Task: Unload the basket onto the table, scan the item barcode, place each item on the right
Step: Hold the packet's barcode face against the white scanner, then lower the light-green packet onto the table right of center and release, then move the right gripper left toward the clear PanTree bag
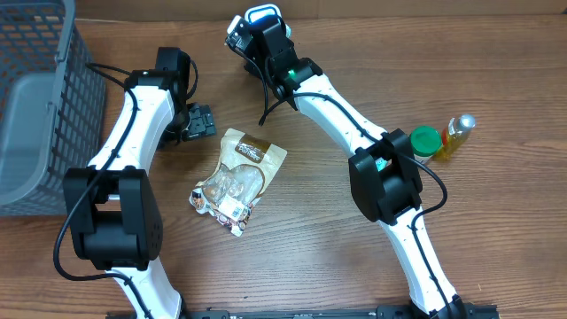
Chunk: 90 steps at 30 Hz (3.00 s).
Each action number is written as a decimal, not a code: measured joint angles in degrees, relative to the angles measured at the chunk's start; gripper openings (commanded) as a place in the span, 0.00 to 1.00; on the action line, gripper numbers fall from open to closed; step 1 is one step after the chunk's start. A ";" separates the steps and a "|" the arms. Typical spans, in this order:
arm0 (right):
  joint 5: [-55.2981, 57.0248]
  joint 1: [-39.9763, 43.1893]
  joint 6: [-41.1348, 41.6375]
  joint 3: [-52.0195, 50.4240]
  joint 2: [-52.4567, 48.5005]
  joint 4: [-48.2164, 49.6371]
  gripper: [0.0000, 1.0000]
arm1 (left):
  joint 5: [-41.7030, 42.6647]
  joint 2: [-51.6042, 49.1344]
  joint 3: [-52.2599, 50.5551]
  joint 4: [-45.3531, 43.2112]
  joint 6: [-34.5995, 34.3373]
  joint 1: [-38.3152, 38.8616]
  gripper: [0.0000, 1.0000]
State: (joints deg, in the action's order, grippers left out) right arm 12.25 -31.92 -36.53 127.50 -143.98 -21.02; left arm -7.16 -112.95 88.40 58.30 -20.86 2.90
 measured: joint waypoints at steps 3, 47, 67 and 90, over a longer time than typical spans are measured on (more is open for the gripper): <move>-0.02 0.00 0.96 0.00 0.13 -0.02 0.04 | 0.00 0.00 0.00 0.00 -0.02 0.00 1.00; -26.88 4.72 49.75 -29.68 18.18 -41.46 0.29 | 0.00 0.00 0.00 -0.02 0.00 0.00 1.00; -26.05 6.91 60.37 -38.71 20.02 -31.58 0.23 | -0.02 0.00 0.00 0.00 0.00 0.00 1.00; -13.11 13.49 60.50 -39.01 20.61 -47.06 0.30 | 0.00 0.00 0.00 0.00 0.00 0.00 0.99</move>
State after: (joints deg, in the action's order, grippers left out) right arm -0.86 -18.44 23.97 88.49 -123.37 -68.07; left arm -7.16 -112.95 88.40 58.30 -20.86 2.90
